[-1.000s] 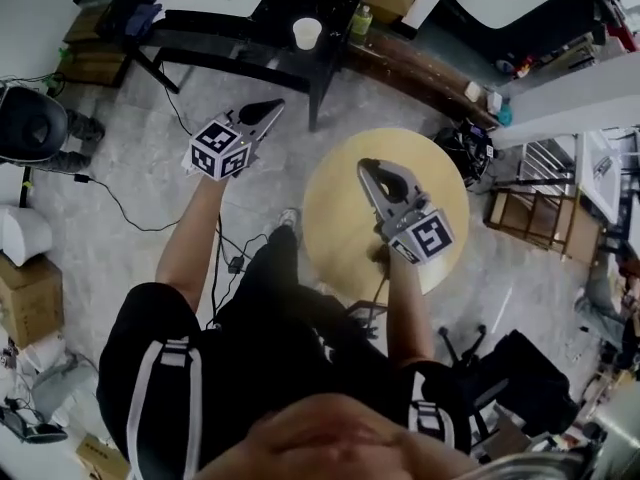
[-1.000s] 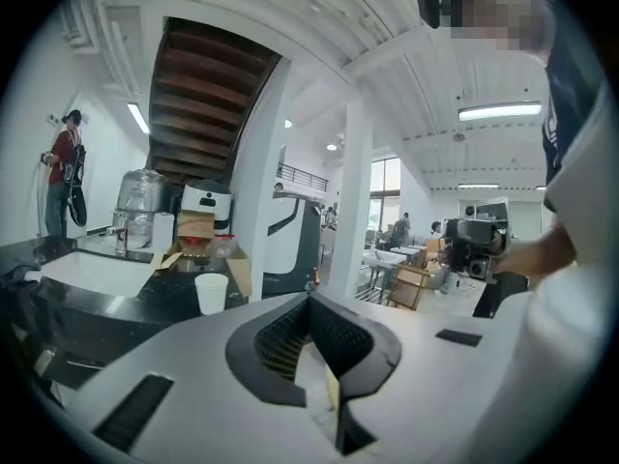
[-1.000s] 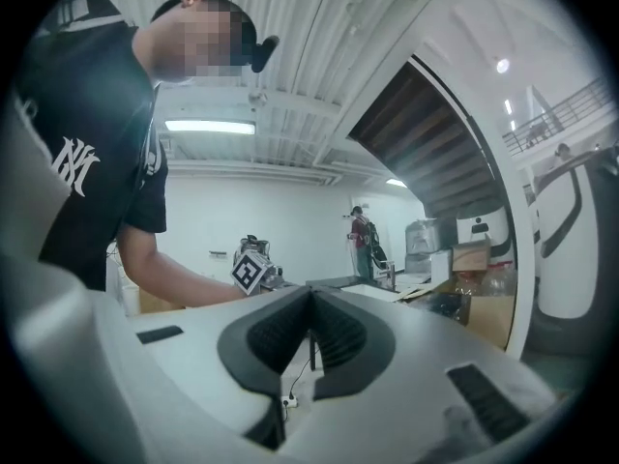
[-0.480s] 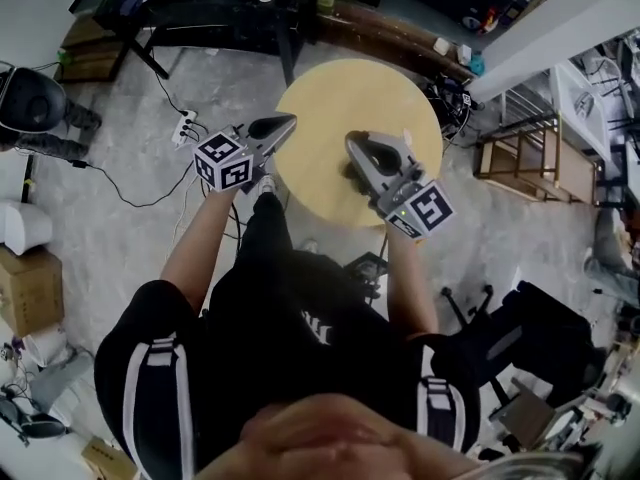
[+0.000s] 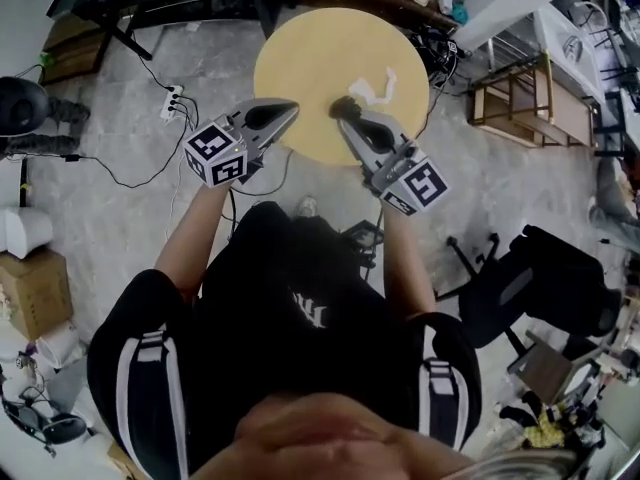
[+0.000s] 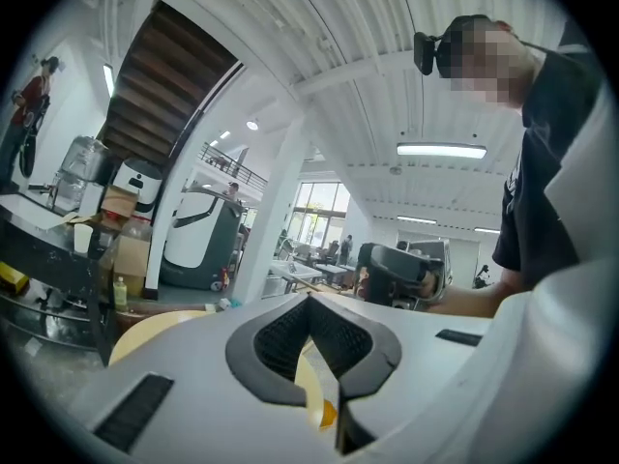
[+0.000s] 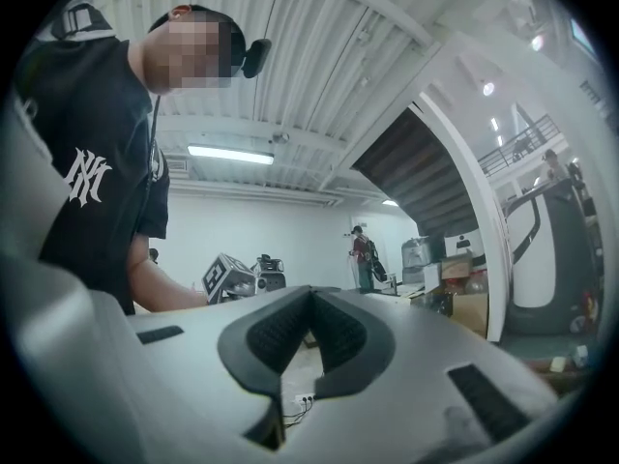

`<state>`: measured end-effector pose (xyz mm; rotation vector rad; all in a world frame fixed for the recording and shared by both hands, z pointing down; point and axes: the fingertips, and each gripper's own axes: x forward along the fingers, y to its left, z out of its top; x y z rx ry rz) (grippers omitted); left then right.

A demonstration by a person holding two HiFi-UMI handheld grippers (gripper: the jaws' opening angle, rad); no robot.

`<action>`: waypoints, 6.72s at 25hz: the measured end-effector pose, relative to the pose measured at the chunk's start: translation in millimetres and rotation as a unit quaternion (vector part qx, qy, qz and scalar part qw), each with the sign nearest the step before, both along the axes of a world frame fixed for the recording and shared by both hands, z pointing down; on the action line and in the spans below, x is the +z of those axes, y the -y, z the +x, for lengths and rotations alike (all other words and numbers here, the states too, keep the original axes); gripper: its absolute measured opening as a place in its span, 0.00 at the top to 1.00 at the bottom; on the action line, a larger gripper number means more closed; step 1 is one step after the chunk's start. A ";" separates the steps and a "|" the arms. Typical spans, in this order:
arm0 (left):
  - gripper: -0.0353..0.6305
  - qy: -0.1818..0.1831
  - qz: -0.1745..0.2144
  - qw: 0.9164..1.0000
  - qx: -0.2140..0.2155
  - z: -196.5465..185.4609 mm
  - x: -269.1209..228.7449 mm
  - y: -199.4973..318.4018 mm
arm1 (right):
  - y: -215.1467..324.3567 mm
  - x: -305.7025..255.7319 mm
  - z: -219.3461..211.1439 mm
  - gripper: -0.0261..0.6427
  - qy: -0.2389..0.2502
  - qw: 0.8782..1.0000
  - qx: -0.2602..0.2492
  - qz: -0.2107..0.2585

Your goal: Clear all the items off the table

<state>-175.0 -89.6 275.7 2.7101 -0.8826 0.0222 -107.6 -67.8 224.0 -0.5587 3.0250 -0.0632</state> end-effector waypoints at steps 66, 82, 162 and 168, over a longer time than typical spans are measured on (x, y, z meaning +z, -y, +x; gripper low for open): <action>0.93 0.003 0.056 0.995 0.077 119.2 -12.3 -277.3 | -273.0 18.9 106.1 0.96 -0.046 0.998 0.044 -0.019; 0.93 0.013 0.035 0.998 0.044 127.7 12.9 -243.7 | -235.8 44.9 136.7 0.96 -0.046 0.998 0.030 -0.023; 0.93 0.088 -0.016 0.985 0.145 115.9 247.0 45.7 | 108.3 314.7 89.2 0.66 -0.243 0.945 0.124 -0.180; 0.93 0.094 0.003 0.976 0.196 230.1 241.1 25.6 | 89.2 299.0 214.9 0.66 -0.227 0.941 0.184 -0.171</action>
